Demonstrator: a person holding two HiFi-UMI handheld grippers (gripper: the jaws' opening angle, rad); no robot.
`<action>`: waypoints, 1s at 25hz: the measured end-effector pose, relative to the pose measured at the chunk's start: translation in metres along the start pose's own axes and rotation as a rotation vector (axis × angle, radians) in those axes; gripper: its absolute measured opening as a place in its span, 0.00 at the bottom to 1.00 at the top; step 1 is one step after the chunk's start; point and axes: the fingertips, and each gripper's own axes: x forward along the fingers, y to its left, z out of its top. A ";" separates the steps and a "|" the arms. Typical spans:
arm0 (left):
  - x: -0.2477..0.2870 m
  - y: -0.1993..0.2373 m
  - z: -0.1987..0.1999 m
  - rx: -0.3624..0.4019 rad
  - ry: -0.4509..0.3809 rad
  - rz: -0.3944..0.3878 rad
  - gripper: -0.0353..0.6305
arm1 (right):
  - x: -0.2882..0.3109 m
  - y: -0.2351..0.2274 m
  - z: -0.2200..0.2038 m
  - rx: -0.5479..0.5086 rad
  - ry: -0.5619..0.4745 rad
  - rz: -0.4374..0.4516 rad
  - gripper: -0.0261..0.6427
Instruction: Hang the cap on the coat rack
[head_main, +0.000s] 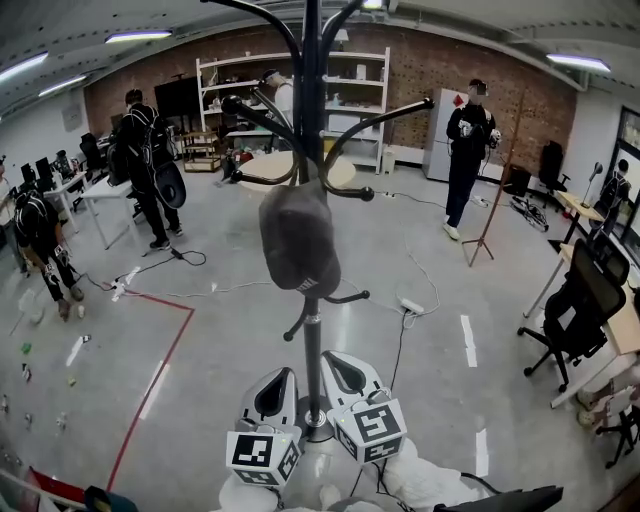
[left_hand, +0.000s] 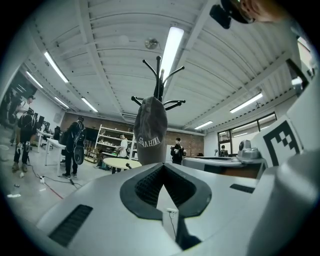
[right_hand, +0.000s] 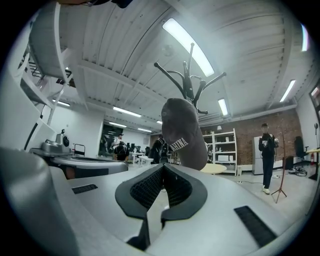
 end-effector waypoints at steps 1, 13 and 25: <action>-0.002 -0.001 0.001 0.000 -0.001 -0.006 0.06 | -0.002 0.002 0.001 -0.001 -0.001 -0.005 0.06; -0.068 0.006 -0.004 -0.006 0.020 -0.052 0.06 | -0.033 0.053 -0.003 0.011 0.013 -0.059 0.06; -0.122 -0.009 -0.008 -0.011 0.040 -0.091 0.06 | -0.082 0.095 0.001 0.005 0.028 -0.104 0.06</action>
